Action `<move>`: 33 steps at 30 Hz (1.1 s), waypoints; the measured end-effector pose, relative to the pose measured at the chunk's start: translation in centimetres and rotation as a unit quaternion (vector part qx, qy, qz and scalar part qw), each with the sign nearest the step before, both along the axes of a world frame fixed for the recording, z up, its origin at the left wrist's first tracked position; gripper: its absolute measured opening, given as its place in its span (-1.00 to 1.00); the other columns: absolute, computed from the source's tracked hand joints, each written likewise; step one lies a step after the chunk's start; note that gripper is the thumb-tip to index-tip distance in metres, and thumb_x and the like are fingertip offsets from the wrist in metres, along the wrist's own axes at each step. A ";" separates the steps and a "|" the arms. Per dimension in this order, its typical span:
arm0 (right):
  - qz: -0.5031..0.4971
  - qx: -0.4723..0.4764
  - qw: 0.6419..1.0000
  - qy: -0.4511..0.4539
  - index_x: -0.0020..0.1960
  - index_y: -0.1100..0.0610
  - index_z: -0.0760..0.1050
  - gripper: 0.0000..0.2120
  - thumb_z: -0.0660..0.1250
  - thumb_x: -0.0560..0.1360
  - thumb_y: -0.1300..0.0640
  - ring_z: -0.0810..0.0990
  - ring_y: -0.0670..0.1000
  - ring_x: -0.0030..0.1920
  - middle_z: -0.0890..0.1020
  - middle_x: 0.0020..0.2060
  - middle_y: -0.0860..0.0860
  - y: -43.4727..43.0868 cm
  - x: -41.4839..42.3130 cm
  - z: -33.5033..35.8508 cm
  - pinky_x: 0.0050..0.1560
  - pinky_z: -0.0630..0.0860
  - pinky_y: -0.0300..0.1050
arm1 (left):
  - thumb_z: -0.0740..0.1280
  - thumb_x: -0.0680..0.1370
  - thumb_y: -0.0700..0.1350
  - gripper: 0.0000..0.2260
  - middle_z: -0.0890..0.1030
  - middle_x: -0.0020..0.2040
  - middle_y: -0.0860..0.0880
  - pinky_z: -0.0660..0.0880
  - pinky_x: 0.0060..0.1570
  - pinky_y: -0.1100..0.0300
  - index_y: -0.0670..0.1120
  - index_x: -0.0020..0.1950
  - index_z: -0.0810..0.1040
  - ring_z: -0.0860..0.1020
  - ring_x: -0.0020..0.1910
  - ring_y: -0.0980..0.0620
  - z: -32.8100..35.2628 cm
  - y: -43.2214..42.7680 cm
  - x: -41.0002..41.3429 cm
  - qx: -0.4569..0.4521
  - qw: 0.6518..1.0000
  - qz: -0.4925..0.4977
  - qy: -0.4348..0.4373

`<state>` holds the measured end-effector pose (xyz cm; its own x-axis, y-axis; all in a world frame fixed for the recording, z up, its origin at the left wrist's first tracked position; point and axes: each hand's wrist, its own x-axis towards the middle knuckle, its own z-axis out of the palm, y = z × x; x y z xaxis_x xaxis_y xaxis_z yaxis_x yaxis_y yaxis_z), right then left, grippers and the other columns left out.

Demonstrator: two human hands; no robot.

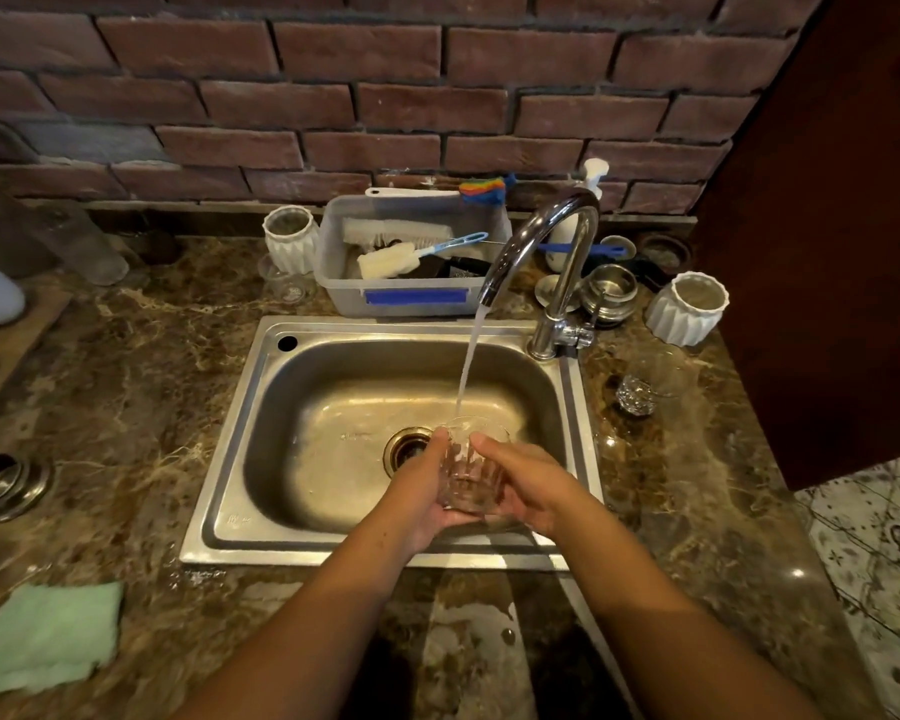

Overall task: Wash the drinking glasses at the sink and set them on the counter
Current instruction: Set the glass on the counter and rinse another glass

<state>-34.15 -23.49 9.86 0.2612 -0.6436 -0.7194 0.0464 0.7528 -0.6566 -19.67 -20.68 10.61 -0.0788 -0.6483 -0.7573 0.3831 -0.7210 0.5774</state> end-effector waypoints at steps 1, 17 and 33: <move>0.006 -0.023 0.999 0.023 0.34 0.31 0.46 -0.12 0.62 0.20 -0.14 0.70 0.23 0.10 0.69 0.11 0.27 0.0 -0.5 0.3 0.18 0.62 0.23 | 0.15 0.68 0.15 -0.56 0.72 0.08 -0.24 0.64 0.09 -0.14 -0.17 0.28 0.55 0.72 0.04 -0.18 0.1 -0.1 -0.3 -0.015 1.000 -0.007 -0.009; -0.118 -0.292 0.913 0.259 0.33 -0.11 0.32 -0.25 0.65 0.30 0.17 0.56 -0.19 0.19 0.56 0.17 -0.16 2.4 -15.9 -1.4 0.09 0.57 -0.31 | 0.17 0.59 0.33 -0.34 0.33 0.53 0.00 0.21 0.48 -0.11 0.06 0.60 0.14 0.32 0.50 -0.06 -5.6 4.7 -9.1 -0.259 0.654 -0.468 -0.535; -0.136 -0.329 0.887 0.295 0.33 -0.24 0.26 -0.21 0.64 0.31 0.16 0.48 -0.07 0.31 0.46 0.17 -0.34 1.9 -19.8 -5.0 0.38 0.46 0.05 | 0.10 0.51 0.46 -0.21 0.61 0.18 -0.08 0.49 0.11 -0.15 -0.09 0.51 0.40 0.58 0.11 -0.13 -9.4 7.1 -8.7 -0.311 0.498 -0.472 -0.658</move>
<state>-53.95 -21.58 4.85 -0.2654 -0.9561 -0.1242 -0.3309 0.2113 -0.9197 -28.42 -13.57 1.19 -0.2718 -0.9340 -0.2320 -0.9616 0.2537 0.1050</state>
